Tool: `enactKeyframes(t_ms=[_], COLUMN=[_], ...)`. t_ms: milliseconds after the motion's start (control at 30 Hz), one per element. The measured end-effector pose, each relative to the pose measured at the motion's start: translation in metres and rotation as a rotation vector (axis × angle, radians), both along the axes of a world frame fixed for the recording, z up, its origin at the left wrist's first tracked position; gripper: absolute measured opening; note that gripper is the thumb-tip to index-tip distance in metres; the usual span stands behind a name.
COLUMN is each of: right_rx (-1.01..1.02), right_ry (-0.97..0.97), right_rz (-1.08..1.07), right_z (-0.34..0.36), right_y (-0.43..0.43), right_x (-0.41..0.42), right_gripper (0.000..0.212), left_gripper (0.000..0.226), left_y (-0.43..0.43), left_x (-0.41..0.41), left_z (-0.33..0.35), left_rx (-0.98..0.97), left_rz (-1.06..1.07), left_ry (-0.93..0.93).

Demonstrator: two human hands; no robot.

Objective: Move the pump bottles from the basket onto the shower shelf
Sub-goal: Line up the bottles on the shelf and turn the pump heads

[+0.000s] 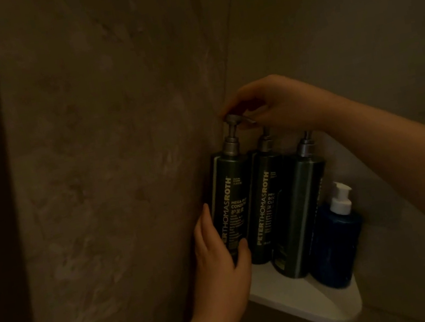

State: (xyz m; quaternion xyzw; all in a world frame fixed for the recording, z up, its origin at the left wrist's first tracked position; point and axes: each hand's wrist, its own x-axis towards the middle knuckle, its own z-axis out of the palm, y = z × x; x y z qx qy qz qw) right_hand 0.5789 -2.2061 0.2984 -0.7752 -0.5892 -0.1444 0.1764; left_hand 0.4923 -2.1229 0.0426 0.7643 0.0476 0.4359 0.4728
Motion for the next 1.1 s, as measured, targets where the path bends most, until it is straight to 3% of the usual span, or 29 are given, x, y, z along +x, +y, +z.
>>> enactKeyframes(t_ms=[367,867,1100], right_rx=[0.031,0.005,-0.024], right_ry=[0.068,-0.224,-0.205], right_rz=[0.015,-0.177,-0.179], right_z=[-0.002,0.0,0.0], right_y=[0.0,0.004,-0.001], right_x=[-0.002,-0.007,-0.013], right_gripper=[0.045,0.034,0.047], left_gripper=[0.08,0.086,0.086], left_y=[-0.001,-0.009,-0.008], left_x=[0.004,0.011,0.01], left_z=[-0.002,-0.007,-0.005], left_rx=[0.022,0.152,0.195], left_rz=[0.048,0.273,0.299], left_ry=[-0.035,-0.008,0.027])
